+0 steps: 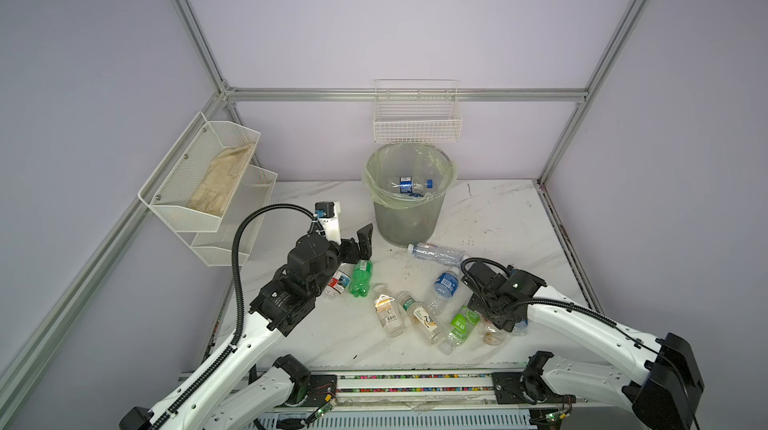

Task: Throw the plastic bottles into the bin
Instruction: 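Lower the right gripper and grasp the purple-capped red tea bottle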

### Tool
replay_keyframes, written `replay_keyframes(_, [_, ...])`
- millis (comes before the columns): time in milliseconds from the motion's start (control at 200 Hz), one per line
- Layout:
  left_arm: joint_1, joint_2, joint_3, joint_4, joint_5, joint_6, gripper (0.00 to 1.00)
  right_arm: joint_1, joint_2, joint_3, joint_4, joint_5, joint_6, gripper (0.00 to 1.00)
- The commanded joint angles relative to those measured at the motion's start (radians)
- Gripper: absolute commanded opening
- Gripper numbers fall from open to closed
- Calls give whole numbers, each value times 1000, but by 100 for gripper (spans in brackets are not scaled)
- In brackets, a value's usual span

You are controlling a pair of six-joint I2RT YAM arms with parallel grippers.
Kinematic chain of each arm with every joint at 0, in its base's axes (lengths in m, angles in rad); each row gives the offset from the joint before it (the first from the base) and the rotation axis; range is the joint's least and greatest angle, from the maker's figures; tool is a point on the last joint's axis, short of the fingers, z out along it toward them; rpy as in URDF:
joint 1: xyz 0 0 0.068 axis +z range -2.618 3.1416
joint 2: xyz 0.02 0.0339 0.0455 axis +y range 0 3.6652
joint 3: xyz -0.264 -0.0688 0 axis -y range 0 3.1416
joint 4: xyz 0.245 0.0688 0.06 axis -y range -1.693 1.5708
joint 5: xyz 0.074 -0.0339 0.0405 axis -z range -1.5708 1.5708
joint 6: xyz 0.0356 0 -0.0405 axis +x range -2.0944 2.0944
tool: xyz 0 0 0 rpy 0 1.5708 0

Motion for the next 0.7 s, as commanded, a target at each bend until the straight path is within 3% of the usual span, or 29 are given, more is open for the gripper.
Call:
replay_keyframes(0, [-5, -23, -40, 30, -14, 4, 100, 42, -2, -11, -63, -7, 75, 76])
replay_keyframes(340, [-5, -44, -50, 22, -27, 2, 100, 157, 131, 4, -62, -37, 147, 80])
replay_keyframes(695, [-5, -80, -68, 7, -49, 4, 100, 168, 39, -109, 56, -102, 188, 73])
